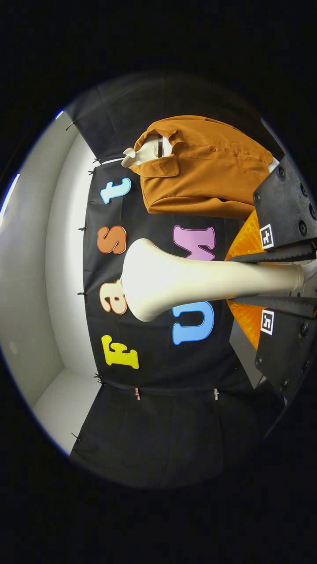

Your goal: Iron the clothes twice with a garment steamer, once on the left side and once on the right side.

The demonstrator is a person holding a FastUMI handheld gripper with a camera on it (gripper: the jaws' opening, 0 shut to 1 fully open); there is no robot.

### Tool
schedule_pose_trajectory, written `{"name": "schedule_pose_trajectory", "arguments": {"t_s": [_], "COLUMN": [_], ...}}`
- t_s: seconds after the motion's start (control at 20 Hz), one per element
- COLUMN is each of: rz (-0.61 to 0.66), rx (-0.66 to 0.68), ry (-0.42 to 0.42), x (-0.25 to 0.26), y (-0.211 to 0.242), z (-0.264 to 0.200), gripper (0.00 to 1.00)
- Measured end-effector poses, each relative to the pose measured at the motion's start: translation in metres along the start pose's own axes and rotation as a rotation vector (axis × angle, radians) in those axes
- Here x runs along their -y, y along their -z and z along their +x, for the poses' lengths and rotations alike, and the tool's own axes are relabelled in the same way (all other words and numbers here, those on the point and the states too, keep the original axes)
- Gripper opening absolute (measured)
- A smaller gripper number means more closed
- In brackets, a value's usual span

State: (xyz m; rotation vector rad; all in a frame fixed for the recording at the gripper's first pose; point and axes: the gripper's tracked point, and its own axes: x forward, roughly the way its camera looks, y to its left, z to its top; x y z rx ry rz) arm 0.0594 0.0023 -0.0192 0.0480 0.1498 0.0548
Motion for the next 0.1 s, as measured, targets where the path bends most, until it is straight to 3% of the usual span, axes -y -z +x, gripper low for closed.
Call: {"name": "schedule_pose_trajectory", "arguments": {"t_s": [0.1], "rz": [0.000], "rx": [0.002], "ry": [0.000], "x": [0.0002], "y": [-0.0010], "z": [-0.0009], "gripper": [0.35]}}
